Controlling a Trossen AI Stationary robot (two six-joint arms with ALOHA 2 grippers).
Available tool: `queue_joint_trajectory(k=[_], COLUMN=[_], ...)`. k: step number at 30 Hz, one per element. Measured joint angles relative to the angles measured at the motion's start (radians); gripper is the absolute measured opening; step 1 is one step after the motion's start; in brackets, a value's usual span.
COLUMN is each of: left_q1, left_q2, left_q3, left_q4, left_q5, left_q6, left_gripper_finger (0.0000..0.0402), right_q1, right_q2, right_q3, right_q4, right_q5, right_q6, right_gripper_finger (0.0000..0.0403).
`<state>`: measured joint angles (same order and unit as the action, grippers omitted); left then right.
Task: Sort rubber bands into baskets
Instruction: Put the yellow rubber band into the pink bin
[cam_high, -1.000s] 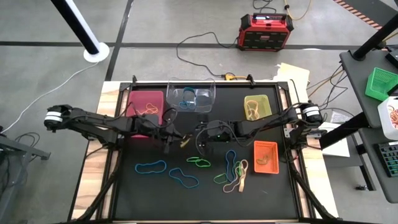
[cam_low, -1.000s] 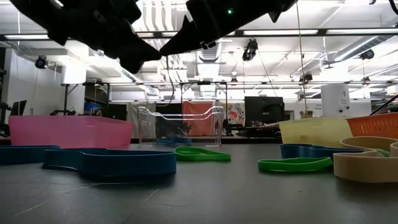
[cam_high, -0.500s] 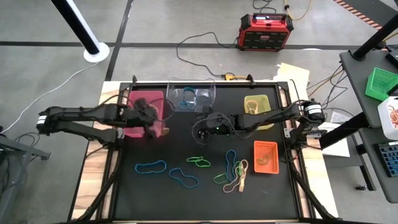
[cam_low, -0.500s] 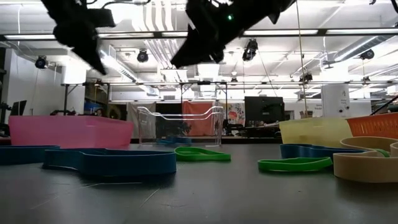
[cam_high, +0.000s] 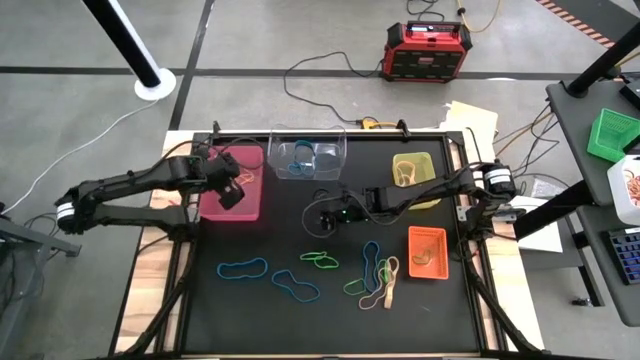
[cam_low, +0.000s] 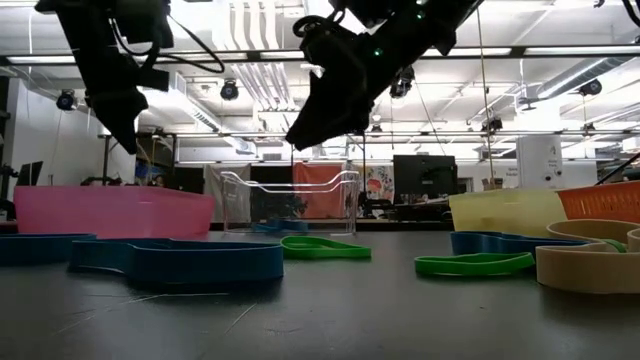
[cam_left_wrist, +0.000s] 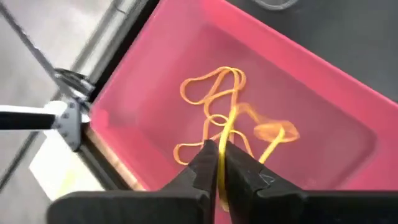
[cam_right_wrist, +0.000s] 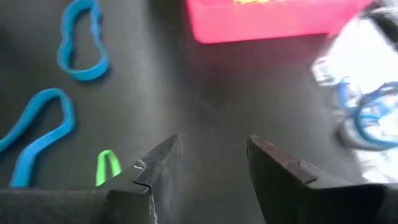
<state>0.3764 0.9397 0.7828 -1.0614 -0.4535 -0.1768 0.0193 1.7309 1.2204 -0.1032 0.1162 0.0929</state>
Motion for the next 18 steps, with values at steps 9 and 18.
queue_joint_trajectory(k=[9,18], left_q1=[0.004,-0.009], left_q2=[0.007,-0.006], left_q3=[0.015,0.016], left_q4=[0.014,0.075], left_q5=[0.015,0.019], left_q6=[0.001,0.003], left_gripper_finger=[0.011,0.0194], right_q1=[0.021,0.094], right_q2=[0.006,0.007], right_q3=[-0.06,-0.156], right_q4=[-0.021,0.085], right_q5=[-0.124,-0.112], right_q6=[-0.004,0.003], right_gripper_finger=[0.0201,0.0201])
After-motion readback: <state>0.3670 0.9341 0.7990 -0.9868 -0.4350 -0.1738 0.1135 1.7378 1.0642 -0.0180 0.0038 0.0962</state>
